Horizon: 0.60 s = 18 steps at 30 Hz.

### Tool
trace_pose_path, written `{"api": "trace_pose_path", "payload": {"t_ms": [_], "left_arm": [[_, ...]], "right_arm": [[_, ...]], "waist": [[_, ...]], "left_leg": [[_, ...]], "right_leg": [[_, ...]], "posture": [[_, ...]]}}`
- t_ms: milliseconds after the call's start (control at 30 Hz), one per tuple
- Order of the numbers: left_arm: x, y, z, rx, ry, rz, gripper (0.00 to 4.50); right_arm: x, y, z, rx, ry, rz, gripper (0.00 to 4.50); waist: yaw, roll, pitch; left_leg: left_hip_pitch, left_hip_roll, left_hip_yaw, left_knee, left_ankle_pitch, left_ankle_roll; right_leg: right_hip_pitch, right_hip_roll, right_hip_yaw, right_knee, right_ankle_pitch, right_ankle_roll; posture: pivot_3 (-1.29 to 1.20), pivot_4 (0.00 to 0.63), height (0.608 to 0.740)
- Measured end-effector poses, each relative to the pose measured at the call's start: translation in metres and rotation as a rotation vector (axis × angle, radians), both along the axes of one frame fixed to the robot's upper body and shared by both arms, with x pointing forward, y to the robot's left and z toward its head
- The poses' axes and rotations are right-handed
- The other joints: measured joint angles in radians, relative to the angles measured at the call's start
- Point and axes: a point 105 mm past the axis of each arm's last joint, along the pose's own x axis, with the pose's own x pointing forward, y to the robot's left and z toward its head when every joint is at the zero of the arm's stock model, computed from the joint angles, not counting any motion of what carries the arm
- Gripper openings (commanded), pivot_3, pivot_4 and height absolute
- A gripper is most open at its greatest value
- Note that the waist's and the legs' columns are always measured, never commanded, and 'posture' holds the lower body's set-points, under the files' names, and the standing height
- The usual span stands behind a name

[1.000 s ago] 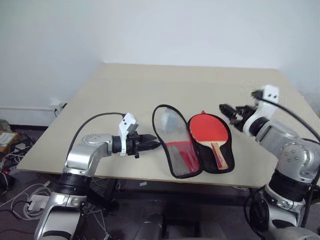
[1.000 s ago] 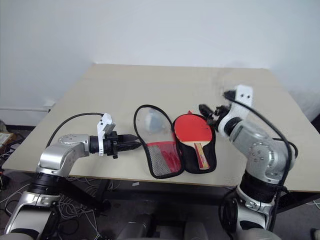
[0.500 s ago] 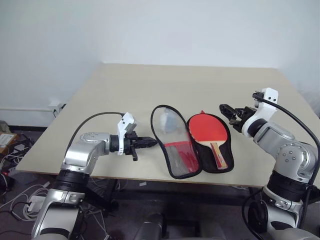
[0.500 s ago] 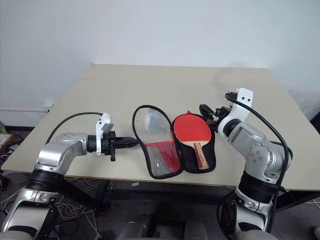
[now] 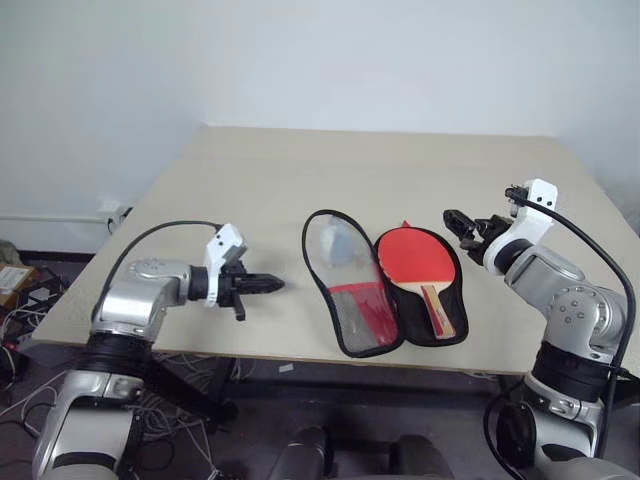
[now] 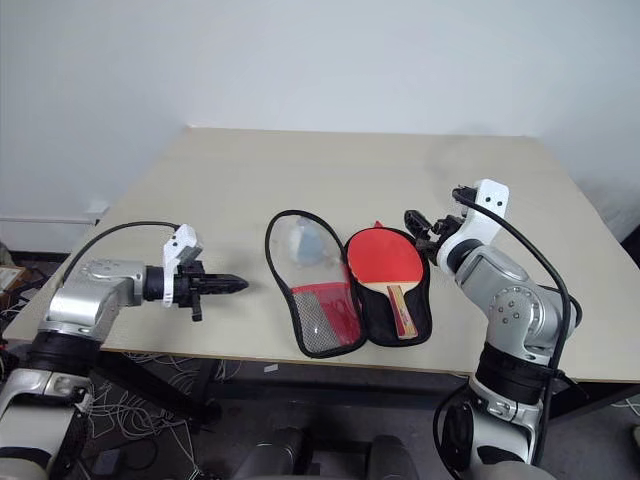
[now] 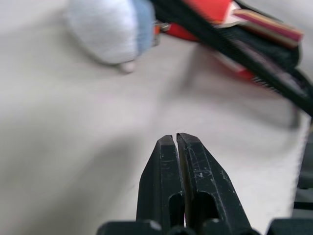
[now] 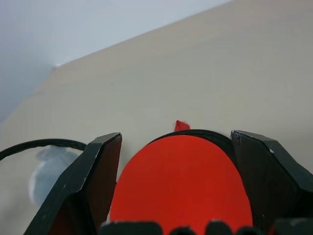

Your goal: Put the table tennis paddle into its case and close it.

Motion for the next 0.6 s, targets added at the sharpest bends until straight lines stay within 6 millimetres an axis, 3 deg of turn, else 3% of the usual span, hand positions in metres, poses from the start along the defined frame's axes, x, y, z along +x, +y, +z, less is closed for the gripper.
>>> {"api": "trace_pose_path", "payload": {"t_ms": [133, 267, 600], "left_arm": [[0.009, -0.008, -0.005, -0.002, 0.007, -0.003, 0.02], [0.016, -0.032, -0.013, -0.020, 0.018, -0.037, 0.02], [0.023, -0.096, -0.001, -0.136, -0.003, -0.171, 0.02]], "right_arm": [[0.003, -0.002, 0.001, 0.001, -0.006, -0.007, 3.88], [0.005, -0.004, 0.003, 0.010, -0.023, -0.018, 3.88], [0.012, -0.017, 0.023, 0.118, -0.150, -0.090, 3.88]], "waist": [[0.004, 0.000, 0.000], [0.002, 0.000, 0.000], [-0.002, 0.000, 0.000]], "left_leg": [[0.000, -0.001, 0.000, 0.000, 0.000, 0.000], [0.000, 0.000, 0.000, 0.000, 0.000, 0.000], [0.000, 0.000, 0.000, 0.000, 0.003, 0.004]], "right_leg": [[0.001, 0.000, 0.000, 0.000, 0.000, 0.000], [0.000, 0.000, 0.000, 0.000, 0.000, 0.000], [0.001, 0.001, 0.000, 0.000, 0.001, 0.001]], "posture": [[0.00, 0.000, 0.740], [0.00, 0.000, 0.740], [0.00, 0.000, 0.740]]}}
